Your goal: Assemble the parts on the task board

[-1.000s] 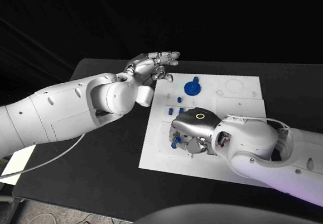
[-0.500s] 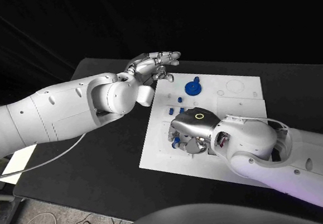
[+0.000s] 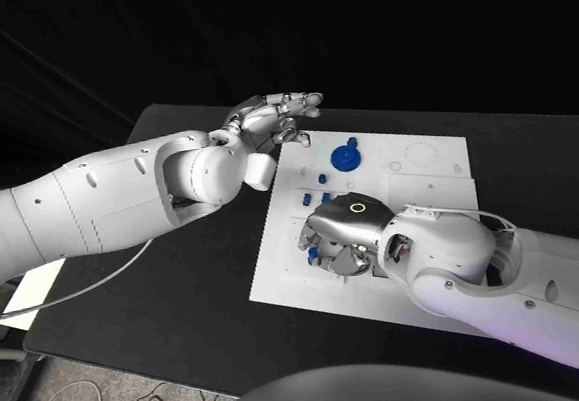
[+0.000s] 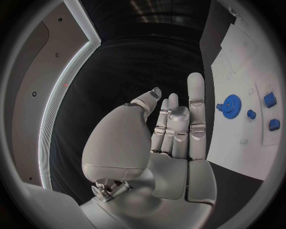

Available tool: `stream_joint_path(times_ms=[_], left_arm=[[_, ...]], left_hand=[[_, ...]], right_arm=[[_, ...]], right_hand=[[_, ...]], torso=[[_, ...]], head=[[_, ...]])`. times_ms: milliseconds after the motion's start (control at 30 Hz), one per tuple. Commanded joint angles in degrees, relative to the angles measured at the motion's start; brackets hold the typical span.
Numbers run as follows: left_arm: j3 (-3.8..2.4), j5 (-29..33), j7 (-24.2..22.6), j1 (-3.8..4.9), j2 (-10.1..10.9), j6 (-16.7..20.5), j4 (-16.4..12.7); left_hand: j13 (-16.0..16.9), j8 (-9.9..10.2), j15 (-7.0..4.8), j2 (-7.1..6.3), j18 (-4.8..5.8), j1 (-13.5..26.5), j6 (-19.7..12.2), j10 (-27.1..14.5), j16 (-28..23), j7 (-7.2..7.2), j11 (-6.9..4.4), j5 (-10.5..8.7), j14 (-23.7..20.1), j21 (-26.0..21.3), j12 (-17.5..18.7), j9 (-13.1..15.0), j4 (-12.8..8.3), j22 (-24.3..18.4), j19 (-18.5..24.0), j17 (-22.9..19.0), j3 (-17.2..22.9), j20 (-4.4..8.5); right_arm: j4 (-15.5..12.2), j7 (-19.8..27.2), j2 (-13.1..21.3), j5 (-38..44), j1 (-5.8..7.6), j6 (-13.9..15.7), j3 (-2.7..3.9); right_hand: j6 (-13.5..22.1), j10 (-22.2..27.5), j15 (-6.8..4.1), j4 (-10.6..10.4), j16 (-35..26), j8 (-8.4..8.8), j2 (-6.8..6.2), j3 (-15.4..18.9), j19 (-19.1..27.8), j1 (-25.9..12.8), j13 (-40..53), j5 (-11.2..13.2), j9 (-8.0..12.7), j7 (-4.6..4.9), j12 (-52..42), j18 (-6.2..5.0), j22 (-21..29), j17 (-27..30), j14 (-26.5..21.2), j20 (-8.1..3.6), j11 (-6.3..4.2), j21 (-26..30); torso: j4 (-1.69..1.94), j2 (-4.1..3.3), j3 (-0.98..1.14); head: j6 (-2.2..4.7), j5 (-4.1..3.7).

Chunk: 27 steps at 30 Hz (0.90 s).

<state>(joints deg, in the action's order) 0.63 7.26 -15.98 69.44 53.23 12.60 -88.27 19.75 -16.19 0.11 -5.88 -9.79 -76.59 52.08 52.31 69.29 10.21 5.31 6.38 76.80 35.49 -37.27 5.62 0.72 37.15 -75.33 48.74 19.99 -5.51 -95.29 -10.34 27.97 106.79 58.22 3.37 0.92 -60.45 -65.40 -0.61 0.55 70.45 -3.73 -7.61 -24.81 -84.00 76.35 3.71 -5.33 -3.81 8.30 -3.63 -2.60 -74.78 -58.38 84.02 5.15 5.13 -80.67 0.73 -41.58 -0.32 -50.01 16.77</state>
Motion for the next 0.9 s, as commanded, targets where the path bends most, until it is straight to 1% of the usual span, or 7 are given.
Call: stream_joint_path(times_ms=[33,267,433,567,700,800,900], left_arm=[[-0.03,-0.2,-0.3,0.06,0.0,-1.0,-0.2],[-0.03,-0.2,-0.3,0.06,0.0,-1.0,-0.2],[-0.03,-0.2,-0.2,0.06,0.1,-1.0,-0.1],[-0.03,-0.2,-0.2,0.06,0.1,-1.1,-0.1],[-0.03,-0.2,-0.2,0.06,0.3,-1.1,0.0],[-0.02,-0.2,-0.1,0.06,0.5,-1.1,0.0],[-0.01,-0.2,-0.1,0.06,0.8,-1.0,-0.1]], left_hand=[[-0.1,-0.2,0.29,0.04,-0.53,-0.6,-0.4,-0.4,0.1,-0.12,0.07,0.15,-0.1,-0.4,-0.3,0.1,-0.2,-0.1,0.2,0.0,0.1,-0.35],[-0.1,-0.2,0.29,0.04,-0.53,-0.6,-0.4,-0.4,0.1,-0.12,0.07,0.15,-0.1,-0.4,-0.3,0.1,-0.2,-0.1,0.2,0.0,0.1,-0.35],[-0.1,-0.2,0.29,0.04,-0.53,-0.6,-0.4,-0.4,0.1,-0.12,0.07,0.15,-0.1,-0.4,-0.3,0.1,-0.2,-0.1,0.2,0.0,0.1,-0.35],[-0.1,-0.2,0.29,0.04,-0.53,-0.6,-0.4,-0.4,0.1,-0.12,0.07,0.15,-0.1,-0.4,-0.3,0.1,-0.2,-0.1,0.2,0.0,0.1,-0.35],[-0.1,-0.2,0.29,0.04,-0.53,-0.6,-0.4,-0.4,0.1,-0.12,0.07,0.15,-0.1,-0.4,-0.3,0.1,-0.2,-0.1,0.2,0.0,0.1,-0.35],[-0.1,-0.2,0.29,0.04,-0.53,-0.6,-0.4,-0.4,0.1,-0.12,0.07,0.15,-0.1,-0.4,-0.3,0.1,-0.2,-0.1,0.2,0.0,0.1,-0.35],[-0.1,-0.3,0.31,0.04,-0.53,-0.6,-0.5,-0.5,0.1,-0.1,0.09,0.15,-0.1,-0.4,-0.4,0.1,-0.3,0.0,0.2,-0.1,0.1,-0.36]], right_arm=[[0.1,0.8,0.0,-0.4,0.0,0.3,-0.02],[0.0,0.9,0.2,-0.4,-0.01,2.8,-0.02],[-0.5,1.3,0.9,-0.4,-0.04,5.1,-0.02],[-2.1,2.1,2.7,-0.8,-0.09,8.0,0.01],[-4.7,4.5,6.2,-3.0,-0.04,13.9,0.43],[-6.7,6.7,10.1,-8.5,0.44,19.9,1.21],[-8.1,7.4,15.0,-19.8,2.0,22.9,1.68]], right_hand=[[0.7,0.8,0.5,-0.1,-0.2,0.28,-0.3,0.7,-2.1,-0.8,0.0,-0.4,0.0,0.03,0.0,-0.5,0.3,0.1,0.9,0.49,-0.05,0.4],[2.6,7.1,1.05,0.2,-0.1,0.14,-0.17,3.7,-2.0,-0.8,-0.1,-0.3,-0.1,0.13,-0.1,-0.58,0.9,0.2,0.8,0.97,0.76,0.9],[2.7,7.7,1.15,0.3,-0.2,0.12,-0.04,4.2,-2.0,-0.8,-0.1,-0.4,-0.1,0.15,-0.1,-0.62,1.0,0.3,0.8,1.03,0.83,1.0],[3.0,8.1,1.18,0.1,-0.2,0.11,-0.23,5.8,-1.9,-1.2,0.0,-0.4,-0.1,0.18,-0.5,-0.7,1.4,0.5,0.8,1.12,0.85,1.2],[3.0,7.0,1.03,-0.7,-0.7,0.04,-0.6,8.9,-1.6,-2.0,0.2,-0.4,-0.2,0.43,-1.6,-0.99,2.8,1.4,0.6,1.07,0.56,2.2],[2.8,1.7,0.49,-1.4,-1.8,-0.04,-0.08,10.5,-1.5,-2.3,1.1,-0.7,-0.3,0.35,-4.6,-1.07,3.2,2.8,0.2,0.73,-0.2,2.5],[0.8,-3.0,0.14,-2.2,0.5,-0.92,0.75,11.0,-2.5,-2.5,2.2,-1.3,-0.7,0.62,-7.0,-0.37,-0.3,-0.4,1.1,0.4,-0.63,0.2]], torso=[[-0.02,0.03,0.01],[0.0,-0.03,0.01],[0.01,0.0,0.04],[0.01,0.03,0.05],[-0.27,0.19,0.03],[-0.56,0.31,0.0],[-0.96,0.52,0.03]], head=[[0.01,0.0],[0.01,-0.12],[0.01,-0.21],[0.01,-0.45],[0.09,-1.01],[1.11,-2.13],[1.81,-2.75]])
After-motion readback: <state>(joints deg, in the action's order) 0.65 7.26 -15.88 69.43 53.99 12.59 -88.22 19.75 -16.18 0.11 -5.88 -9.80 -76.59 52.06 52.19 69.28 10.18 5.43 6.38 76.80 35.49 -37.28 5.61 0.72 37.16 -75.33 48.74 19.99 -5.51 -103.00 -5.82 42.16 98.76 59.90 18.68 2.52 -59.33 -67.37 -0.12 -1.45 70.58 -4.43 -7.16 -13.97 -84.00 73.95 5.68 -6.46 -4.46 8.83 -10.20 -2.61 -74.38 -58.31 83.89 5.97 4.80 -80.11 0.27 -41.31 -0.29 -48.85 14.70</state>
